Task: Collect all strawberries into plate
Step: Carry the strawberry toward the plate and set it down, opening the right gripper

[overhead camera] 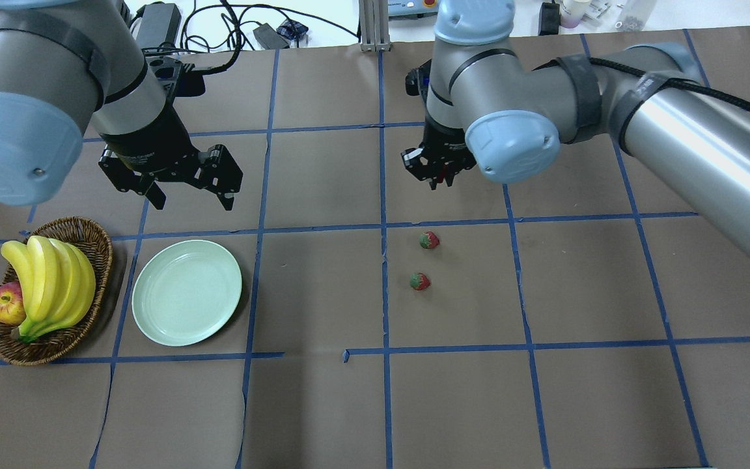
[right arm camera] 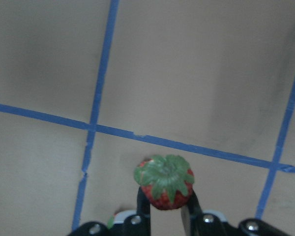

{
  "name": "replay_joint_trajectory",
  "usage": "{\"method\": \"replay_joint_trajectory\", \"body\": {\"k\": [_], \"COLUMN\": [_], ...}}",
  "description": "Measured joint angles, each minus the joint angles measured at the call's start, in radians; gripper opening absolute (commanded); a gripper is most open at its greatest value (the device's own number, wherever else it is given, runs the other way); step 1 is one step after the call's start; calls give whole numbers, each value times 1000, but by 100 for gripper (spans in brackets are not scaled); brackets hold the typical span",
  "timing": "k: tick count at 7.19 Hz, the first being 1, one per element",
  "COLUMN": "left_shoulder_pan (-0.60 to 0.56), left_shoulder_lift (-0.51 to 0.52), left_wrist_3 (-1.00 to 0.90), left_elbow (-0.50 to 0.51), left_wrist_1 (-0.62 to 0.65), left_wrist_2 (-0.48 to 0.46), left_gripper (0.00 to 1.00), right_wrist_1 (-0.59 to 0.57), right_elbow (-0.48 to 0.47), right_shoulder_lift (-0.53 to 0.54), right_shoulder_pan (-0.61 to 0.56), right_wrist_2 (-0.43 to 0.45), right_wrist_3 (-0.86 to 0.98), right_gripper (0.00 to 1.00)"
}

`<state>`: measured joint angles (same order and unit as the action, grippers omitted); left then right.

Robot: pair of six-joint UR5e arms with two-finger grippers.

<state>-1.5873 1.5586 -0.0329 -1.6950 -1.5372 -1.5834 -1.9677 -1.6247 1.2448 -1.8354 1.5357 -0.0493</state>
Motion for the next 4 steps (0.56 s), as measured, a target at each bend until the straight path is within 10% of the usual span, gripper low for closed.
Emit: {"method": "replay_joint_trajectory", "body": {"k": [4], "left_shoulder_pan": [1], "left_shoulder_lift": [-3], "left_wrist_3": [-1], "left_elbow": [0], "left_wrist_1": [-1], "left_wrist_2": [2], "left_gripper": [100], "right_wrist_1": [-85], "right_elbow": [-2], "right_shoulder_lift": [-119], "right_shoulder_pan": [-143], "right_wrist_2": [-58], "right_wrist_3": [-130], "right_gripper": [0]}}
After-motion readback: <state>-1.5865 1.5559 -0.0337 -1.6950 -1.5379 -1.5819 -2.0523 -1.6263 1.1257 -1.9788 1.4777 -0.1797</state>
